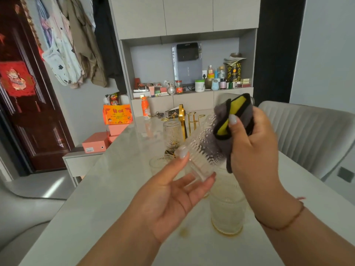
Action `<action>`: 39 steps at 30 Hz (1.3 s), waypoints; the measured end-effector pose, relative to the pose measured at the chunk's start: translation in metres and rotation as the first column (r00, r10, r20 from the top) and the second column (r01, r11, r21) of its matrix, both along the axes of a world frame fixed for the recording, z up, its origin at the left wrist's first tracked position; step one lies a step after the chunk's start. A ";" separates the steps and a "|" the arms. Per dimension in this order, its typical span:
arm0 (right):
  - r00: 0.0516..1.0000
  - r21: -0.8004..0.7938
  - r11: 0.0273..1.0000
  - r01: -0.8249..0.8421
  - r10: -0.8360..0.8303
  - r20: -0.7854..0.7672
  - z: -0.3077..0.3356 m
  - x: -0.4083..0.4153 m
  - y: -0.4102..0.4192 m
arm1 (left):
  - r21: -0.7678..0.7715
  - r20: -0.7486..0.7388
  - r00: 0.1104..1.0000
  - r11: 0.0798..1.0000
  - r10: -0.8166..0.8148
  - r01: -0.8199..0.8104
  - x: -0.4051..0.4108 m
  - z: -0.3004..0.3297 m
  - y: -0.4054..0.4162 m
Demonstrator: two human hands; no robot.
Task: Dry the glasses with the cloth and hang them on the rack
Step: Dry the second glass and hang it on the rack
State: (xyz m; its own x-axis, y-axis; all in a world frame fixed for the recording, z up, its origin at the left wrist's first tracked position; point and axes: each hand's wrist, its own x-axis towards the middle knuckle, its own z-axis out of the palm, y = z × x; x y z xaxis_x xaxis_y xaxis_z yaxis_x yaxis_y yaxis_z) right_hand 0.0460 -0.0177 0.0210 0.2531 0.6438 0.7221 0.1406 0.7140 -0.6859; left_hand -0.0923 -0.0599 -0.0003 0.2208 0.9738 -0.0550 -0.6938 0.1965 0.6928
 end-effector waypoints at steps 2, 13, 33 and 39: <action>1.000 -0.002 1.000 0.009 -0.009 0.002 0.003 -0.003 0.010 | 0.013 -0.026 0.990 0.990 0.138 -0.137 0.005 0.003 0.007; 0.990 -0.009 0.993 -0.116 0.115 -0.083 0.037 -0.027 0.054 | 0.206 -0.191 0.849 0.866 0.492 -0.455 -0.006 0.039 0.061; 0.729 -0.358 0.741 -0.568 0.250 -0.638 0.036 -0.024 0.146 | 0.620 -0.623 0.046 0.529 0.781 -0.580 -0.113 0.079 0.265; 0.648 -0.392 0.622 -0.678 0.255 -0.717 0.023 -0.025 0.155 | 0.696 -0.668 -0.120 0.559 0.734 -0.450 -0.109 0.071 0.300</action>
State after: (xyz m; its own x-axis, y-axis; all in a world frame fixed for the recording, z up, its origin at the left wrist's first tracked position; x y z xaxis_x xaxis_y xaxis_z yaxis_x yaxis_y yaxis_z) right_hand 0.0212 0.1371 0.0436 -0.0218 0.9996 -0.0176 -0.6305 -0.0274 -0.7757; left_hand -0.2016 0.2397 0.0706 -0.5134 0.6858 0.5158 0.6082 -0.1332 0.7825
